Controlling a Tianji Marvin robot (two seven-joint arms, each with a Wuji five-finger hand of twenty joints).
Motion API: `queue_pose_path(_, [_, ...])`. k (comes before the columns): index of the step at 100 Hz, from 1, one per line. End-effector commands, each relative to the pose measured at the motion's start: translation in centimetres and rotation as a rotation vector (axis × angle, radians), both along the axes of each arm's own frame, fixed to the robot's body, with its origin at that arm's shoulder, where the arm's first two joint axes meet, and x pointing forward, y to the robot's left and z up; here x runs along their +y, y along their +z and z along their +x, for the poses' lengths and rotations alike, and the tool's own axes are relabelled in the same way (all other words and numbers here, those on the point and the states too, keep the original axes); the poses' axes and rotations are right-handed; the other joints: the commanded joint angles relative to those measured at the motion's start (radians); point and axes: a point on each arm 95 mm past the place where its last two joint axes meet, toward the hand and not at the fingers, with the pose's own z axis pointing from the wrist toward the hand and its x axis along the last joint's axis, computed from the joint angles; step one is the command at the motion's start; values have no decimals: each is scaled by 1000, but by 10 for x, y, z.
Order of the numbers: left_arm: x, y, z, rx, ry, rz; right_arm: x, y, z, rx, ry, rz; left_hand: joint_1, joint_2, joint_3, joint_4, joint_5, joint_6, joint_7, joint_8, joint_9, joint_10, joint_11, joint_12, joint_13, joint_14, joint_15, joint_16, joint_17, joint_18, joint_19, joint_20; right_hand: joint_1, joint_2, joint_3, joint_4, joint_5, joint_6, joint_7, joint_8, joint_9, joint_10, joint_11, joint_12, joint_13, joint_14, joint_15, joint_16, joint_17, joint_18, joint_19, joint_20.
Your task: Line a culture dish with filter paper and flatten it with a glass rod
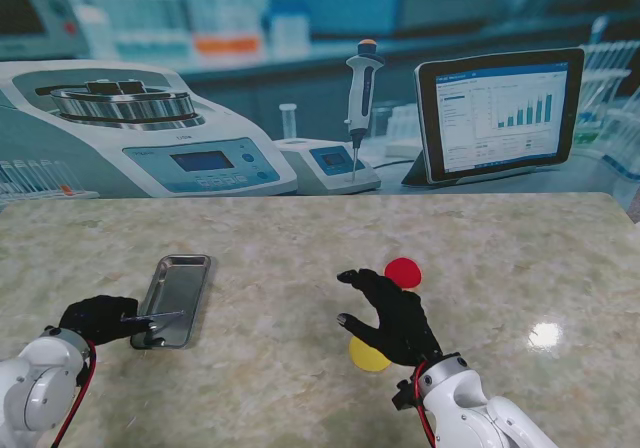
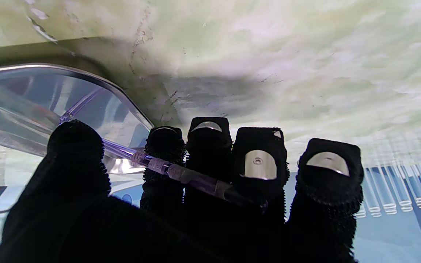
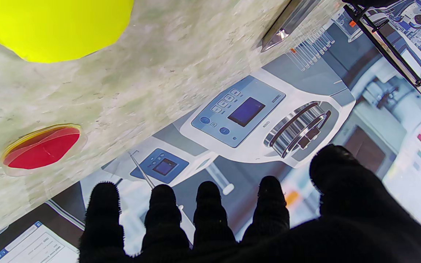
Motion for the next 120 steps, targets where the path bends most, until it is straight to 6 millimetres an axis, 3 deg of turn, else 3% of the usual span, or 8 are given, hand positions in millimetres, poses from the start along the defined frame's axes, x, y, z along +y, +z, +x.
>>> queue_pose_path(1, [0,-1,-1,3,4,2,2,-1,-3,9,0,10,26,26,-27,14,-29,13,-14,-15,-23,24,-8,-7,-23,21,-13,20,-11,42,8,42,5,29,-20,27,-18,-9,9,16,-31,-12,2,0,-29,-6,14,7,-9,-12,14,6])
queue_pose_path(47, [-4,3,1,-15,9,16,3,0,-2,10,1,12,70,49,-106,26,-112,32,-77,-138,-125,57,-116,-39,-115,71,-108,46,-80,41,-44,95,5,32,-22,28,-18,-7,17,16,-30,-11,8,0,-28,-3,18,8,-8,-10,20,5])
queue_pose_path(98, [-4,5,4,-29,8,31,3,0,-2,11,2,17,97,60,-151,32,-151,54,-159,-267,-228,89,-300,-129,-205,143,-225,-37,-107,27,-71,109,5,35,-24,28,-18,-4,32,13,-29,-10,15,-2,-29,0,19,7,-8,-10,25,2])
queue_pose_path(120, [-5,6,5,-33,6,39,3,1,-2,11,1,19,94,61,-153,32,-164,82,-273,-415,-302,101,-444,-217,-243,154,-281,-57,-138,14,-95,109,6,35,-24,28,-18,-4,40,10,-29,-8,18,-2,-28,1,21,8,-8,-9,27,1])
